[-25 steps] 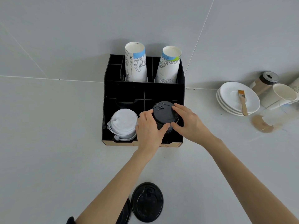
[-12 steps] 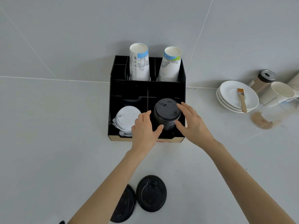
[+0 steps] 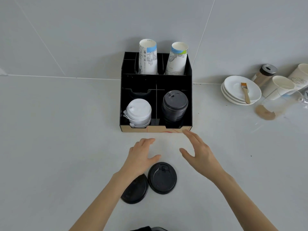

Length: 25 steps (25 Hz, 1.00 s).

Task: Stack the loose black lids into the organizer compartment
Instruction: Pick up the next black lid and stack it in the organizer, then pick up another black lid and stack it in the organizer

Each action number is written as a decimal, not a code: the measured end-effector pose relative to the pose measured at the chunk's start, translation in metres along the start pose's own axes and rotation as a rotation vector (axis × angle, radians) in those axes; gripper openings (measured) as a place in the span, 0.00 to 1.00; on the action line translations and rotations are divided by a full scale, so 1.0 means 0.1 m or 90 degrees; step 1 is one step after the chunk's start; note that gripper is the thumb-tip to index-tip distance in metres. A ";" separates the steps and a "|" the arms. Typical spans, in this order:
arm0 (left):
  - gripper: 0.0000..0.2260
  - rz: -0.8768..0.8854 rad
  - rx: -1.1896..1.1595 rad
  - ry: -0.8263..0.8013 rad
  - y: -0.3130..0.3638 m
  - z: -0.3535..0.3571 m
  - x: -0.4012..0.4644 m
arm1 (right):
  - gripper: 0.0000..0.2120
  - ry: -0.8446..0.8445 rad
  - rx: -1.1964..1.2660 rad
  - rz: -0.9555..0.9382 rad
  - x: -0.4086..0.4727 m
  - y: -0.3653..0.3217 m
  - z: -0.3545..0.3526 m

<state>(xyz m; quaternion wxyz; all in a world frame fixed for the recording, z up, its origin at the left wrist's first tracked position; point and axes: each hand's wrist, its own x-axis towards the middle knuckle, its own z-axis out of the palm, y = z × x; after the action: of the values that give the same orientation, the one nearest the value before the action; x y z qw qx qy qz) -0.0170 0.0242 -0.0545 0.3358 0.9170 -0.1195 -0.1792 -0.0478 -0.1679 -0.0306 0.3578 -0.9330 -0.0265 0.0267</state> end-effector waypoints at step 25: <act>0.30 0.072 0.183 -0.134 -0.26 0.32 -0.44 | 0.28 -0.112 0.034 0.072 -0.70 0.10 0.68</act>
<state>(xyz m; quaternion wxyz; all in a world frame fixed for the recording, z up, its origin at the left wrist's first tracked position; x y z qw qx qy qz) -0.0672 0.0404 -0.0836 0.1968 0.9235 -0.2298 -0.2360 -0.1221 -0.1349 -0.0857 0.3767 -0.9173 -0.0043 0.1291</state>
